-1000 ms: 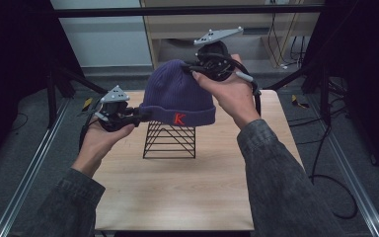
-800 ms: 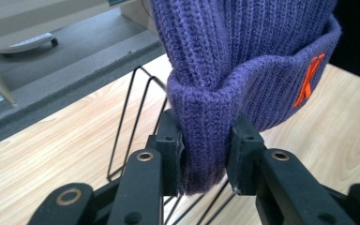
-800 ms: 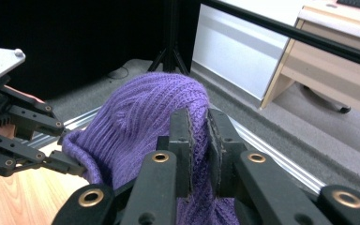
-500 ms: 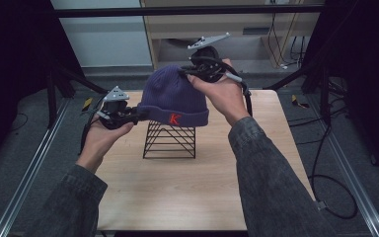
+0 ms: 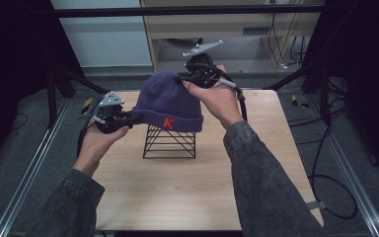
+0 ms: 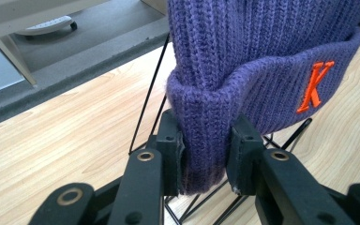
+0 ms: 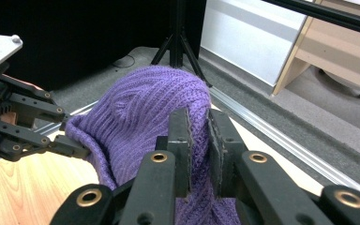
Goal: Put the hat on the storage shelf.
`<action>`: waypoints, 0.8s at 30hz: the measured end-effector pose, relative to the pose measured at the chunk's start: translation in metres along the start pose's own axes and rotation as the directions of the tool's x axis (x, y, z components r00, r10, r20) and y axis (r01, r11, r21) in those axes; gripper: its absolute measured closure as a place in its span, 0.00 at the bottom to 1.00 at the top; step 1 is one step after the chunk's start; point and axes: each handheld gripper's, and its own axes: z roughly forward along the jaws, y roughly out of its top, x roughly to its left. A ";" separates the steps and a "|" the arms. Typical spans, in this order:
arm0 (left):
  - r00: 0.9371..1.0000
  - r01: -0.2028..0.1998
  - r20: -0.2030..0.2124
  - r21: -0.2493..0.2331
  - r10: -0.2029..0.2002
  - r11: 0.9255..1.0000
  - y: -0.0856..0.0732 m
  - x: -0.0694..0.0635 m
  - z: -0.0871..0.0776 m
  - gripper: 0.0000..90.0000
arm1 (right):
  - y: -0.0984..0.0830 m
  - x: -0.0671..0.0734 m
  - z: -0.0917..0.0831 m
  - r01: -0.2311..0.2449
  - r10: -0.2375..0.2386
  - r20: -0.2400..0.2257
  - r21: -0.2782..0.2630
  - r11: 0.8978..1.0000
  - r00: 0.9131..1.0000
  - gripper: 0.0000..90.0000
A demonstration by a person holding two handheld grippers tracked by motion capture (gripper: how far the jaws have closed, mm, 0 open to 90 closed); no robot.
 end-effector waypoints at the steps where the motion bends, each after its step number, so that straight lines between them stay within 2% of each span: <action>1: 1.000 0.000 0.000 0.000 0.000 1.000 0.000 0.000 0.000 0.78 | 0.000 0.000 0.000 0.000 0.000 0.000 0.000 1.000 1.000 0.89; 24: 1.000 0.023 -0.008 0.008 -0.023 1.000 -0.017 0.003 0.001 0.77 | -0.003 0.013 0.008 0.033 -0.032 -0.031 0.039 0.999 0.999 0.89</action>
